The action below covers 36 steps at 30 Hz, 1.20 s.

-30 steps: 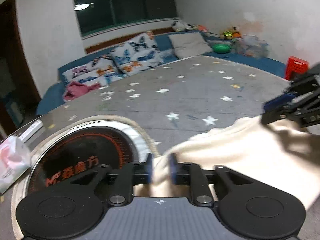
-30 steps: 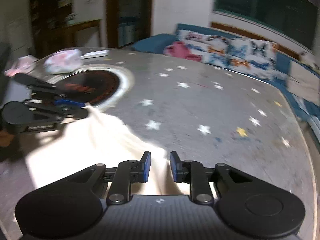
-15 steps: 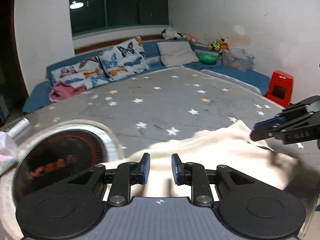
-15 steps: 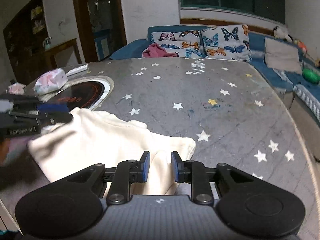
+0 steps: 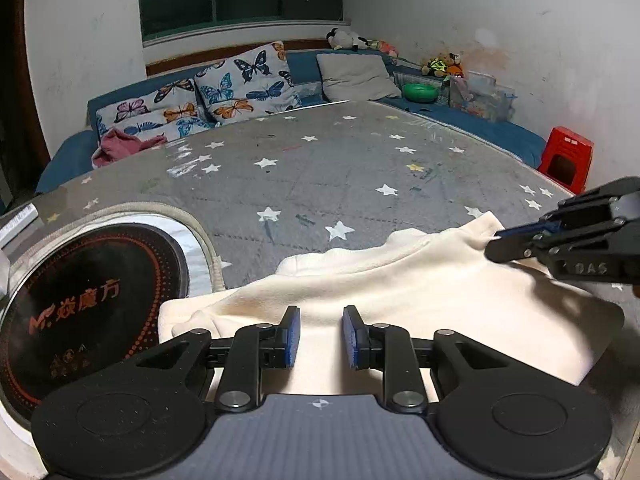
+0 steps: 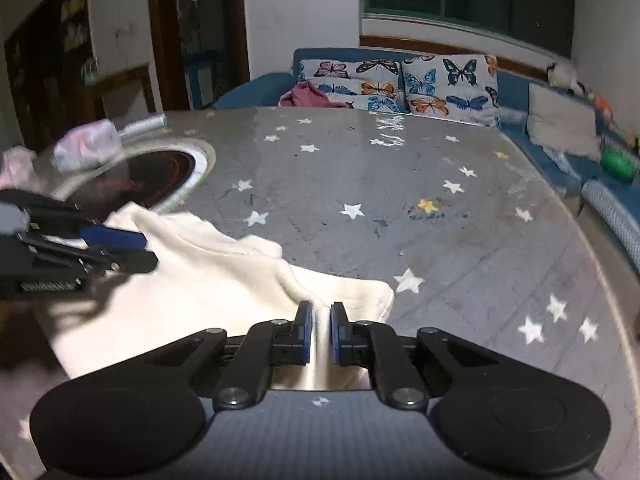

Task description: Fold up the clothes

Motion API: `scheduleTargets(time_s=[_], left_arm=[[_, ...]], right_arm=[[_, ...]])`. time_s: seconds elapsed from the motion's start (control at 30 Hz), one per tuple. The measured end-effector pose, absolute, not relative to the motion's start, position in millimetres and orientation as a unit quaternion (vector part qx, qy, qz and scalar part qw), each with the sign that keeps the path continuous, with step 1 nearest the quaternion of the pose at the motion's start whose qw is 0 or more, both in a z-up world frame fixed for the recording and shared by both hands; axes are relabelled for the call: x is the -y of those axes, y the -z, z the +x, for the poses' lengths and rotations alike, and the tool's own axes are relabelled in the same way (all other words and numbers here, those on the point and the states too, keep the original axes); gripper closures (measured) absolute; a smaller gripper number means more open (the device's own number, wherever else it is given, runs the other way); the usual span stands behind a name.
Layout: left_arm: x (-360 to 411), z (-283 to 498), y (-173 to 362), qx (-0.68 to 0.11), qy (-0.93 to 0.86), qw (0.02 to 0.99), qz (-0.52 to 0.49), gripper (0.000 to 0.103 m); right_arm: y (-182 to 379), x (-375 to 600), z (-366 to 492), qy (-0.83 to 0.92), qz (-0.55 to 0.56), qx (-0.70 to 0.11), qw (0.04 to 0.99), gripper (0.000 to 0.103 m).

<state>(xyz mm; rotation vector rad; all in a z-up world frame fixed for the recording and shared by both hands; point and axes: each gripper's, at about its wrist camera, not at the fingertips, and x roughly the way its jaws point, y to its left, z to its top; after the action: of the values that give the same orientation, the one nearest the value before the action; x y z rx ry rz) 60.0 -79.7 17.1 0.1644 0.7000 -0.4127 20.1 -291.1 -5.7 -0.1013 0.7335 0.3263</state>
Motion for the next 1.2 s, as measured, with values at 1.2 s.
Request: scheduleTargets(time_s=[1.2], left_arm=[[70,70,-26,-0.324,0.194,0.926,0.029,0.077]], right_arm=[[-12,222,37,-0.203,-0.062,-0.35,0.912,0.09]])
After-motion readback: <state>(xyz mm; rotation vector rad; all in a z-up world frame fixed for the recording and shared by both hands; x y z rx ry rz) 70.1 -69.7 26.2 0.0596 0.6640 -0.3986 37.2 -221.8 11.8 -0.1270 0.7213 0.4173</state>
